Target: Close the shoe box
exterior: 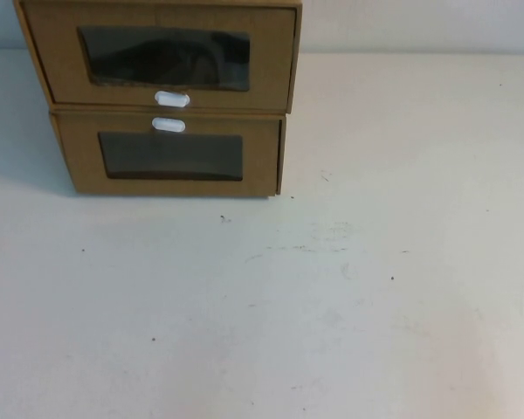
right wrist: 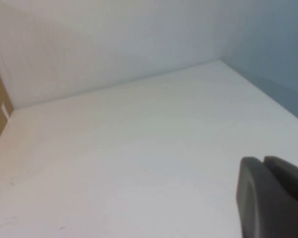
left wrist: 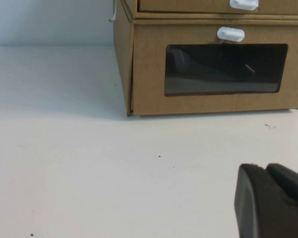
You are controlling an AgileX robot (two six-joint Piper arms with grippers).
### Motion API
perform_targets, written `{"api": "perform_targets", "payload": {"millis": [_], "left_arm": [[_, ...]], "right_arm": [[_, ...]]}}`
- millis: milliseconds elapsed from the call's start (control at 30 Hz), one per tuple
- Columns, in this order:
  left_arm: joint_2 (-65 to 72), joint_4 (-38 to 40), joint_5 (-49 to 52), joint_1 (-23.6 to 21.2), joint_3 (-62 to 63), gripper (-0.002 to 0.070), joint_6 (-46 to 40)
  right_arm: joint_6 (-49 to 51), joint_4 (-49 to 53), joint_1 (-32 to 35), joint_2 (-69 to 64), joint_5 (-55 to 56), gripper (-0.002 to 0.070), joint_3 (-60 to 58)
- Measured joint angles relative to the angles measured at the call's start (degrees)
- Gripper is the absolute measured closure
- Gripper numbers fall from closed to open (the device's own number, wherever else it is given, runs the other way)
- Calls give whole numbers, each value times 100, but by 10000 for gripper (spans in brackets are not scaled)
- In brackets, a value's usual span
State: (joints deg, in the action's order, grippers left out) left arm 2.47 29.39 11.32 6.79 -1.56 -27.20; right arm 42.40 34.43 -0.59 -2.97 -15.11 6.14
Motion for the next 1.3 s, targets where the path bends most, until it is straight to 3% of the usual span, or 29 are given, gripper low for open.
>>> {"api": "perform_targets", "payload": {"millis": [500, 567, 700, 800, 1300], "left_arm": [[0, 0, 4, 0, 0, 680, 0], [0, 0, 4, 0, 0, 680, 0], [0, 0, 13, 0, 0, 680, 0], [0, 0, 13, 0, 0, 680, 0], [0, 0, 13, 0, 0, 680, 0]], "right_arm": [[-174, -207, 144, 349, 382, 687, -272], [-1020, -1097, 144, 349, 408, 687, -311], [-4536, -3830, 144, 369, 129, 687, -410], [-5510, -4551, 144, 378, 37, 687, -638], [-4990, -4389, 144, 378, -487, 687, -770]]}}
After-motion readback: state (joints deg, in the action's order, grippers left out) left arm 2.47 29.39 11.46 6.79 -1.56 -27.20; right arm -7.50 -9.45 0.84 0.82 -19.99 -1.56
